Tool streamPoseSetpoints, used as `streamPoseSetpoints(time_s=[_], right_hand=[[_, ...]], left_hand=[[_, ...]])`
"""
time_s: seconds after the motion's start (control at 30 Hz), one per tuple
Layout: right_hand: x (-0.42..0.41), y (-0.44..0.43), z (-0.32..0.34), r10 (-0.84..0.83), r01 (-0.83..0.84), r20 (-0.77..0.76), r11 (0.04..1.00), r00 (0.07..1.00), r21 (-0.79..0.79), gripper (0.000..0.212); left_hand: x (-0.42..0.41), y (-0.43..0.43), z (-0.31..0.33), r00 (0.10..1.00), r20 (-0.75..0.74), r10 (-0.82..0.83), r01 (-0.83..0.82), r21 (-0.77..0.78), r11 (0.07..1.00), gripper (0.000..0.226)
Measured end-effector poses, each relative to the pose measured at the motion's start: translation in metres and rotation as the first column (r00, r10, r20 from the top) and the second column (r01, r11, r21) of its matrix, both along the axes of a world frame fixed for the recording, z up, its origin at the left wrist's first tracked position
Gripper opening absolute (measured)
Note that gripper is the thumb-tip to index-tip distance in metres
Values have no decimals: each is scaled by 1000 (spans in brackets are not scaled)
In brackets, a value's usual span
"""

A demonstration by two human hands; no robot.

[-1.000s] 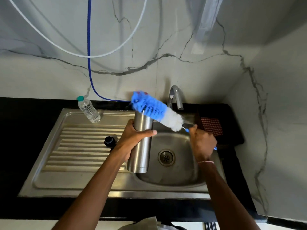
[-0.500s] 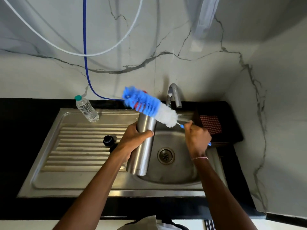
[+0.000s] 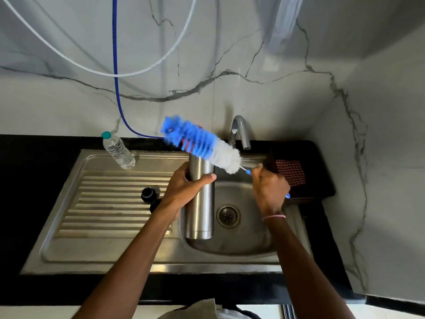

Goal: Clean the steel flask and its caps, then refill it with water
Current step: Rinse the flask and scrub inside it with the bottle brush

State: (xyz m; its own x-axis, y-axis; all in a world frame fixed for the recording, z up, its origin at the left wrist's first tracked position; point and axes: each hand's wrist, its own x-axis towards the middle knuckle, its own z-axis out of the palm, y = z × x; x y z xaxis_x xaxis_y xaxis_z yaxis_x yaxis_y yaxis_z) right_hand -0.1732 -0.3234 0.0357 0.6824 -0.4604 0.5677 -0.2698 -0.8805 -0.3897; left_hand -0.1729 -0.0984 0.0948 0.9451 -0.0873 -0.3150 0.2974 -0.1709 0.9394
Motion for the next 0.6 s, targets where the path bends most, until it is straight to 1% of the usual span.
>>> streamPoseSetpoints(time_s=[0.1, 0.17, 0.2, 0.27, 0.33, 0.4, 0.43, 0.5, 0.6], right_hand=[[8, 8, 7, 51, -51, 17, 998, 999, 33, 51], [3, -4, -5, 13, -12, -13, 999, 1000, 53, 51], [-3, -12, -12, -6, 9, -41, 998, 999, 65, 52], [-13, -25, -26, -20, 28, -82, 995, 996, 99, 55], [-14, -26, -28, -20, 29, -75, 992, 997, 120, 56], [-5, -10, -14, -7, 10, -34, 995, 999, 99, 53], [1, 0, -7, 9, -8, -5, 997, 1000, 81, 51], [11, 16, 6, 54, -56, 44, 997, 998, 48, 51], [10, 9, 4, 71, -72, 33, 997, 997, 18, 50]], left_hand=[[3, -2, 1, 1000, 27, -3, 3, -5, 1000, 26], [5, 3, -1, 999, 12, 41, -40, -65, 997, 28], [5, 7, -1, 997, -14, 79, -80, -92, 992, 33], [5, 13, 0, 991, -39, 128, -131, -92, 987, 40], [4, 14, -1, 997, -20, 81, -82, -45, 996, 55], [4, 9, -2, 1000, -9, 4, -4, -29, 1000, 72], [4, 6, -3, 1000, 0, -25, 25, -22, 999, 75], [6, 3, -5, 998, 34, -54, 54, 6, 999, 71], [9, 10, -4, 998, 55, -18, 18, -5, 1000, 63]])
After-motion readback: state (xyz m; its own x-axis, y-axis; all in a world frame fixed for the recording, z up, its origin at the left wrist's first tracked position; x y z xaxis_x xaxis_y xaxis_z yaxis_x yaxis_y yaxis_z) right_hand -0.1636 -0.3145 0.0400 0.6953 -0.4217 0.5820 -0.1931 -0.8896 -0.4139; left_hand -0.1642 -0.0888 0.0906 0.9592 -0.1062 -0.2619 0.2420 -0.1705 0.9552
